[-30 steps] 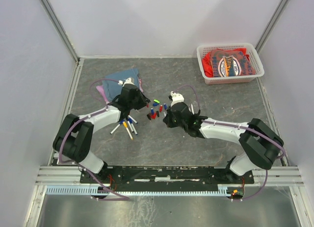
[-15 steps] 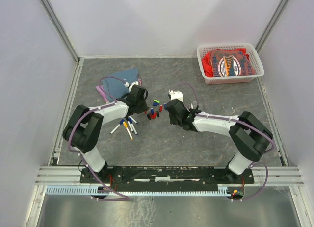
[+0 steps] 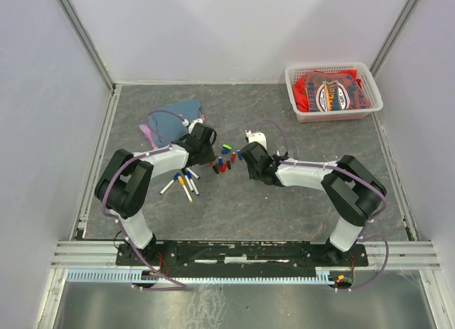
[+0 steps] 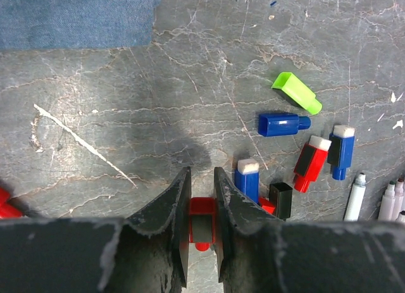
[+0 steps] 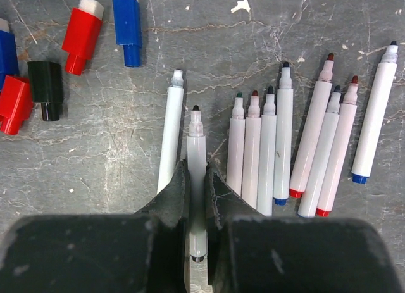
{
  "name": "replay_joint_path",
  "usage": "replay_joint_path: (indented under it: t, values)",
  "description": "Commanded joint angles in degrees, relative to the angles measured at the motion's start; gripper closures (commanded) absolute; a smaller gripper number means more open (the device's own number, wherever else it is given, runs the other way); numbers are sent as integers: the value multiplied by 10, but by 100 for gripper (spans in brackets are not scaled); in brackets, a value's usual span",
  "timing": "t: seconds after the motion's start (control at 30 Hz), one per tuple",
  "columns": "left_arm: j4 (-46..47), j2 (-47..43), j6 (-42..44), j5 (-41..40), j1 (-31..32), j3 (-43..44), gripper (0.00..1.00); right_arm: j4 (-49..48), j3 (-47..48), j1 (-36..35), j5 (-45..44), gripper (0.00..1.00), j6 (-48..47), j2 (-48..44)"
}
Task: Open the pen caps
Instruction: Place the pen cap at the center of the board.
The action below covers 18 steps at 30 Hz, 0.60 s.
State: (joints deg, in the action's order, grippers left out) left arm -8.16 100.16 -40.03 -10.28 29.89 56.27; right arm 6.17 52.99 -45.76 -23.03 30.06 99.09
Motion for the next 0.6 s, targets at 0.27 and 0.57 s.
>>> replay_joint_path:
  t: [0.27,0.57]
  values:
    - [0,8,24,-12,8,25,69,-2,30,6,-2,81,-5,5]
    - [-3,-1,21,-13,10,22,67,2,28,7,-3,75,-6,-3]
